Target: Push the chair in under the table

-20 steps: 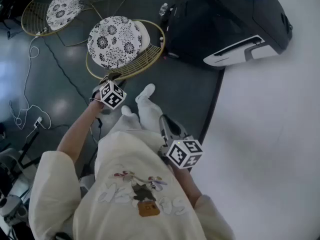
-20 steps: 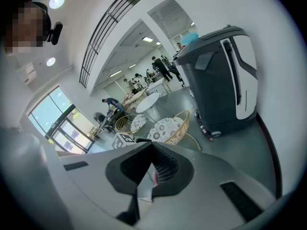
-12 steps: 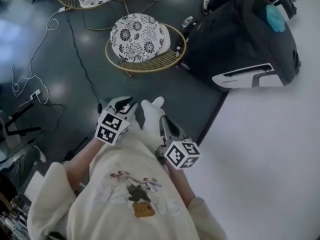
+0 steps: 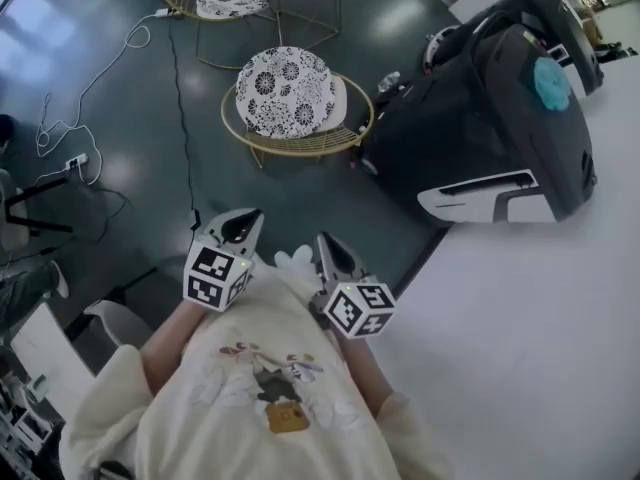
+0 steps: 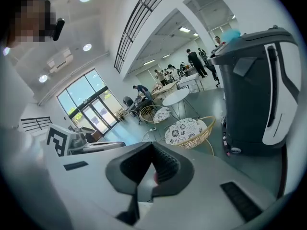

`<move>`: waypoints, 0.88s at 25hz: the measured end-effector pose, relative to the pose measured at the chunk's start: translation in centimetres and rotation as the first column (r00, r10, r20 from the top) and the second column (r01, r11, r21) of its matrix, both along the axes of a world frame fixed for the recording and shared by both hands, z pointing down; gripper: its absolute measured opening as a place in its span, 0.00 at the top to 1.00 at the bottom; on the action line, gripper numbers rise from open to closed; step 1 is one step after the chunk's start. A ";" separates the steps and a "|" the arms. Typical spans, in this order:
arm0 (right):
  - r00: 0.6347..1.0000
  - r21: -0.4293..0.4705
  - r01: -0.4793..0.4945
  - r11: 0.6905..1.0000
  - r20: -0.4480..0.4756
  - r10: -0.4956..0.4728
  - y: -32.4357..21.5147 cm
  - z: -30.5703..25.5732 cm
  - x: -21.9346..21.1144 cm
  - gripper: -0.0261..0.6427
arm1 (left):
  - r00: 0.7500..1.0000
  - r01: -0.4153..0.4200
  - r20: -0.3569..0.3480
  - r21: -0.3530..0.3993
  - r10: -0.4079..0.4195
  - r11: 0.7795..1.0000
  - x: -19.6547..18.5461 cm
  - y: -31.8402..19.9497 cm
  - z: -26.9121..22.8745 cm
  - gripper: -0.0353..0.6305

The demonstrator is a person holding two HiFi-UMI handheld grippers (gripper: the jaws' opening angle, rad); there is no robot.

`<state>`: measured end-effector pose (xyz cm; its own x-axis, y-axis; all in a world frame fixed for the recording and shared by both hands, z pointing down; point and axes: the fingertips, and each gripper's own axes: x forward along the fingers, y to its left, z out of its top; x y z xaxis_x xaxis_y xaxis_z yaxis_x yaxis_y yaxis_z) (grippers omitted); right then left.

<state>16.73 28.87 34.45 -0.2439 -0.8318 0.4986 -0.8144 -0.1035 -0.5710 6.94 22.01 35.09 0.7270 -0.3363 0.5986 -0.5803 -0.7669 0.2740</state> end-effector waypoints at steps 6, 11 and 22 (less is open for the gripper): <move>0.994 0.010 -0.003 1.000 0.110 0.002 4.5 0.2 5.4 0.95 | 0.998 0.060 0.021 -0.060 -0.058 0.996 4.8 4.4 0.8 0.93; 0.990 -0.035 -0.042 0.998 0.134 0.046 7.4 2.6 9.1 0.95 | 0.995 0.021 0.097 -0.085 -0.013 0.996 8.4 7.3 0.8 0.93; 0.980 -0.094 -0.104 0.990 0.161 0.119 4.2 5.7 12.6 0.95 | 0.988 -0.099 0.106 -0.094 0.108 0.991 12.9 4.2 3.4 0.93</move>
<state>29.33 33.09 40.19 -0.2373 -0.8152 0.5284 -0.6895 -0.2418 -0.6827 19.85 26.25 38.51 0.6825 -0.2047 0.7016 -0.5297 -0.8000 0.2819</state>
